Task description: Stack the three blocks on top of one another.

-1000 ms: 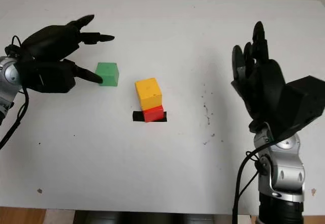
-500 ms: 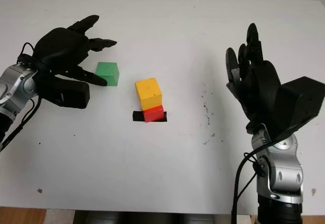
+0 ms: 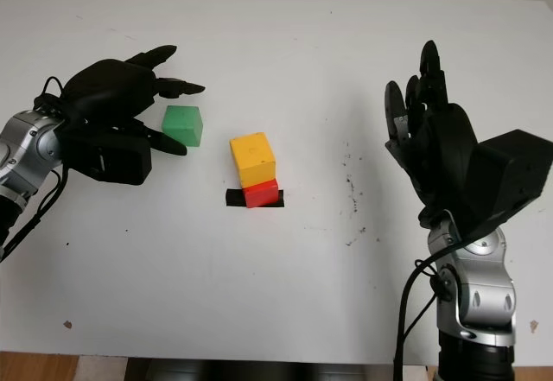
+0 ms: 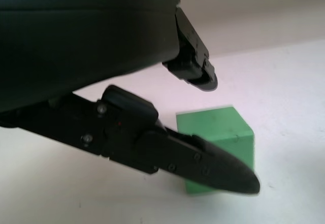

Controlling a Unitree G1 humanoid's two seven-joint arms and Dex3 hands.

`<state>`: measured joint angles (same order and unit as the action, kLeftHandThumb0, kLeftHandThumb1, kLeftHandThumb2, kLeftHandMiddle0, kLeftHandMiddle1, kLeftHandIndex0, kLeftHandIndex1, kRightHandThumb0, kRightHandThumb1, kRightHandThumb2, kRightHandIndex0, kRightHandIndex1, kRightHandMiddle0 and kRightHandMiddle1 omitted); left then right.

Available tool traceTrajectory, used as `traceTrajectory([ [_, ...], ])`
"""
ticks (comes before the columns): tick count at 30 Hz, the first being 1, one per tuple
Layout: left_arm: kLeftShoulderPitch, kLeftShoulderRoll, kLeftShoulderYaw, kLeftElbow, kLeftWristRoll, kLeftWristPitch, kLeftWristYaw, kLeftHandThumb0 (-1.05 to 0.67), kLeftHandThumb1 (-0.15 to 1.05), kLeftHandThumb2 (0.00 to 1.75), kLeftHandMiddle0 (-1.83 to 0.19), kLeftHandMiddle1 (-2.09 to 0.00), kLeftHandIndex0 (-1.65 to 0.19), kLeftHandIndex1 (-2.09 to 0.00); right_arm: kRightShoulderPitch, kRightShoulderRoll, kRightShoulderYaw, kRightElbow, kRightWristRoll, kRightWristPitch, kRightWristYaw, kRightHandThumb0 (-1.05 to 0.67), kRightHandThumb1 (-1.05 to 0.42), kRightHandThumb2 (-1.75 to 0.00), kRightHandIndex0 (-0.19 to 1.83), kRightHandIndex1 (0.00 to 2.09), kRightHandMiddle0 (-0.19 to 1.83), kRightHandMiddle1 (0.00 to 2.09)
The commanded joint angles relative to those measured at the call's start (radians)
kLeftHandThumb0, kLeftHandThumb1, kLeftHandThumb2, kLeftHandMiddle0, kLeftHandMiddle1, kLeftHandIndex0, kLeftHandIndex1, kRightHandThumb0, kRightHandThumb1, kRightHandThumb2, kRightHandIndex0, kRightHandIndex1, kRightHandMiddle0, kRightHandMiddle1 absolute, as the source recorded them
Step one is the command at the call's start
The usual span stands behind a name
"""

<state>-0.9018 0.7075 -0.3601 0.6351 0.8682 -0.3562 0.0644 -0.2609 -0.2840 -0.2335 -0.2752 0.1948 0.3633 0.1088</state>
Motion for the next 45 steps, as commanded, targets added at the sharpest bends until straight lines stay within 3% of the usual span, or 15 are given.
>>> traceTrajectory([
  [1, 0.009, 0.013, -0.037, -0.023, 0.071, 0.035, 0.049, -0.77, 1.05, 0.11, -0.11, -0.07, -0.58, -0.17, 0.015, -0.002, -0.002, -0.024, -0.003, -0.003, 0.000, -0.66, -1.05, -0.52, -0.19, 0.00, -0.19, 0.00],
  [9, 0.014, 0.011, -0.072, -0.045, 0.169, 0.109, 0.107, -0.72, 1.05, 0.11, -0.14, -0.07, -0.57, -0.24, 0.016, 0.004, -0.008, -0.025, 0.009, 0.001, -0.001, -0.65, -1.05, -0.52, -0.19, 0.00, -0.19, 0.00],
  [15, 0.009, 0.011, -0.073, -0.043, 0.164, 0.092, 0.112, -0.76, 1.05, 0.09, -0.17, -0.05, -0.29, -0.78, 0.012, 0.016, -0.019, -0.037, 0.027, 0.024, -0.018, -0.65, -1.05, -0.52, -0.19, 0.00, -0.19, 0.00],
  [22, 0.009, 0.011, -0.056, -0.034, 0.095, 0.037, 0.078, -0.78, 1.04, 0.07, -0.21, -0.07, -0.25, -0.86, 0.007, 0.016, -0.022, -0.039, 0.040, 0.028, -0.023, -0.65, -1.05, -0.52, -0.19, 0.00, -0.19, 0.00],
  [28, 0.014, 0.003, -0.044, -0.013, 0.052, 0.012, 0.102, -0.55, 1.04, 0.06, -0.30, -0.08, -0.36, -1.04, 0.008, 0.008, -0.021, -0.036, 0.035, 0.027, -0.023, -0.65, -1.05, -0.51, -0.19, 0.00, -0.19, 0.00],
  [33, 0.003, 0.001, -0.044, 0.014, 0.010, -0.017, 0.095, -0.48, 1.05, 0.08, -0.33, -0.07, -0.35, -1.24, 0.004, 0.008, -0.022, -0.033, 0.038, 0.031, -0.023, -0.64, -1.05, -0.50, -0.19, 0.00, -0.19, 0.00],
  [36, -0.004, 0.005, -0.060, 0.019, 0.040, -0.006, 0.118, -0.50, 1.05, 0.07, -0.33, -0.06, -0.32, -1.13, 0.005, 0.007, -0.022, -0.033, 0.036, 0.031, -0.022, -0.64, -1.05, -0.49, -0.19, 0.00, -0.19, 0.00],
  [40, -0.010, 0.007, -0.079, 0.019, 0.103, 0.028, 0.153, -0.59, 1.00, 0.05, -0.30, -0.05, -0.44, -0.40, 0.006, 0.003, -0.020, -0.033, 0.033, 0.026, -0.017, -0.64, -1.05, -0.50, -0.19, 0.00, -0.19, 0.00],
  [45, -0.019, 0.012, -0.091, 0.021, 0.137, 0.050, 0.133, -0.65, 0.98, 0.05, -0.20, -0.03, -0.39, -0.17, 0.006, 0.009, -0.019, -0.039, 0.033, 0.029, -0.021, -0.63, -1.05, -0.50, -0.19, 0.00, -0.19, 0.00],
])
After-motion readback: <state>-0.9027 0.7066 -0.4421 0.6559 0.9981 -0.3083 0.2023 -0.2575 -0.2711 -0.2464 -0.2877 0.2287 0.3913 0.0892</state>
